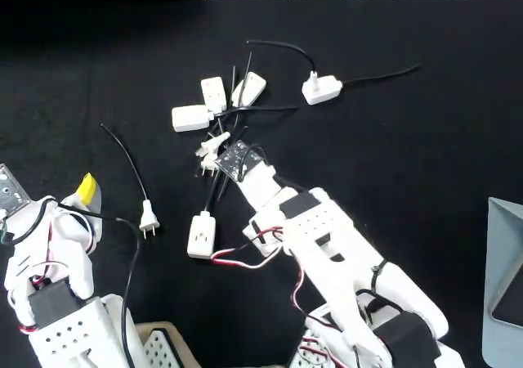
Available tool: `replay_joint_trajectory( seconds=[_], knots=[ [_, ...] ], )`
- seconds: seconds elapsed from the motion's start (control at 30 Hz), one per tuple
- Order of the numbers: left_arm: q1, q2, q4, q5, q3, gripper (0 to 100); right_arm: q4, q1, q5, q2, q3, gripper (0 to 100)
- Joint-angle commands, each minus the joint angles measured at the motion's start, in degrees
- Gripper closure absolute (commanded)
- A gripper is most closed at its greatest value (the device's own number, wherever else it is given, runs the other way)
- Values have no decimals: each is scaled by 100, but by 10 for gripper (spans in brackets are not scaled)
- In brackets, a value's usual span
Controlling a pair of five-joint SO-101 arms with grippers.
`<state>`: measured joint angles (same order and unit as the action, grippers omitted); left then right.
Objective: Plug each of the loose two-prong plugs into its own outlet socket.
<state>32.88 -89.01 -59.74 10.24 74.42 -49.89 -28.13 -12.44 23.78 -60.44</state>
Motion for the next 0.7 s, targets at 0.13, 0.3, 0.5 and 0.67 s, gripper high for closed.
replay_joint_trajectory(
  seconds=[0.13,0.3,0.5,0.67],
  knots=[
    [-4,-44,97,-44,-48,704,35,730,-484,31,75,899],
    [-4,-44,105,-44,-48,704,35,782,-519,22,57,899],
    [-4,-44,105,-44,-48,704,26,826,-501,31,224,898],
    [-4,-44,123,-44,-48,704,-580,818,-484,31,787,856]
  ],
)
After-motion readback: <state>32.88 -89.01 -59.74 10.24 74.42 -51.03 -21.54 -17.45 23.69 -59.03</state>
